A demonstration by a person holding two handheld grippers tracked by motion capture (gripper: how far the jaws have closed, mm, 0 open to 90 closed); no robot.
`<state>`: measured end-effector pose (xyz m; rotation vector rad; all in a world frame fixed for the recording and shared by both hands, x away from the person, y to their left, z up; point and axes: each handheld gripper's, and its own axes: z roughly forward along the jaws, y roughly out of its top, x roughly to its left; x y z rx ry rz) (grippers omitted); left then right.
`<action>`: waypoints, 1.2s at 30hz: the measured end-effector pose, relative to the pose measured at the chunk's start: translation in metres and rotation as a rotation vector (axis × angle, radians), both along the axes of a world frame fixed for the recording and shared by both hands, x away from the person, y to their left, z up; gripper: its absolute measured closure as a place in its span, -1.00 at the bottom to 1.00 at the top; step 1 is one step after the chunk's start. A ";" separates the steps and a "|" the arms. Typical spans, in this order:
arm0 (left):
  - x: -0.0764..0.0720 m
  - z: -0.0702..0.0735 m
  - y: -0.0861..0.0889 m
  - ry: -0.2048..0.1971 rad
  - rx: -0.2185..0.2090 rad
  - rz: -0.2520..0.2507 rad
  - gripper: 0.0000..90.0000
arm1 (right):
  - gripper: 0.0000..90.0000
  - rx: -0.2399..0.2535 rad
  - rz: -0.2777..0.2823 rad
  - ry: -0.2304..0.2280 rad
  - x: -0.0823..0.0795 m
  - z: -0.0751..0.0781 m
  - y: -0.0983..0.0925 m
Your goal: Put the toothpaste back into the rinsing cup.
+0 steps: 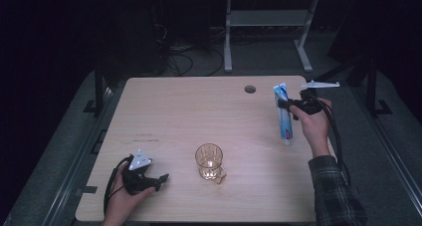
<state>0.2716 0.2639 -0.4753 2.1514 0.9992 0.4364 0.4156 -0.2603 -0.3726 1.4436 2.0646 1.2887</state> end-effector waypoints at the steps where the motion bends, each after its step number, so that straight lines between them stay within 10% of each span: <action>1: 0.000 0.000 0.000 0.000 0.000 0.000 -0.71 | 0.63 0.006 0.004 -0.008 -0.002 0.001 -0.001; 36: 0.000 0.000 0.000 -0.001 -0.002 -0.001 -0.71 | 0.63 0.116 0.126 -0.182 -0.052 0.034 0.014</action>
